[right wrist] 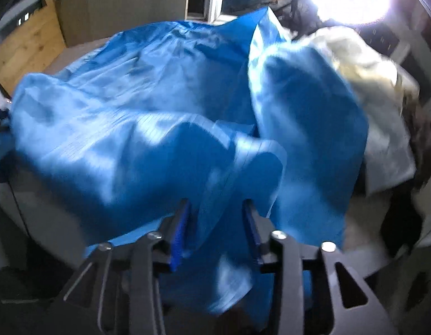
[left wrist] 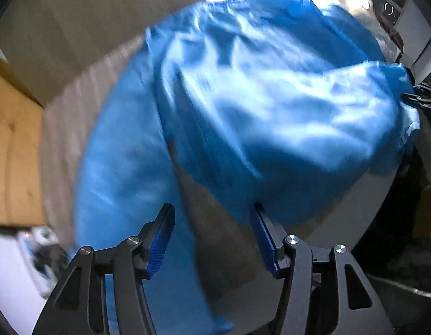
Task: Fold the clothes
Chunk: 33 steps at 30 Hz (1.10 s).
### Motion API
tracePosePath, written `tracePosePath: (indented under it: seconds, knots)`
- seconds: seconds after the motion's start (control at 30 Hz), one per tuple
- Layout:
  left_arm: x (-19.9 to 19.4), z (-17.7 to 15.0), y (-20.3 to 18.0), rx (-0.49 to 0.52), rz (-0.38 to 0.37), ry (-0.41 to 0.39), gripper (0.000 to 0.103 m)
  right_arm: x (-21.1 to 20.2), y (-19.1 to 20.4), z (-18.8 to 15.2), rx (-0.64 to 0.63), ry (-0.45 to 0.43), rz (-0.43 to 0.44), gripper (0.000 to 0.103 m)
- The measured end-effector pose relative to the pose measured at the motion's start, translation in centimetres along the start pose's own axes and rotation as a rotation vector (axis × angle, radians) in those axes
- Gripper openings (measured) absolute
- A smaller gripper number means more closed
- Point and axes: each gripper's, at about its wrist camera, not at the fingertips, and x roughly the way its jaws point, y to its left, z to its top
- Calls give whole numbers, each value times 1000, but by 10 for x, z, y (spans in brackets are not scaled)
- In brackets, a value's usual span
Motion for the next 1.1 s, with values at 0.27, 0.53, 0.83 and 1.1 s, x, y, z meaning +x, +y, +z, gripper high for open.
tracePosePath:
  seconds: [0.27, 0.53, 0.83, 1.1]
  knots:
    - [47, 30, -28, 5, -42, -36, 36, 45, 43, -19, -109, 58, -26, 50]
    - [16, 32, -20, -37, -121, -32, 4, 36, 37, -4, -178, 88, 14, 3]
    - [-107, 6, -11, 7, -99, -114, 4, -94, -9, 12, -58, -33, 212, 3]
    - [-31, -32, -23, 24, -69, 67, 24, -18, 17, -40, -157, 143, 112, 16]
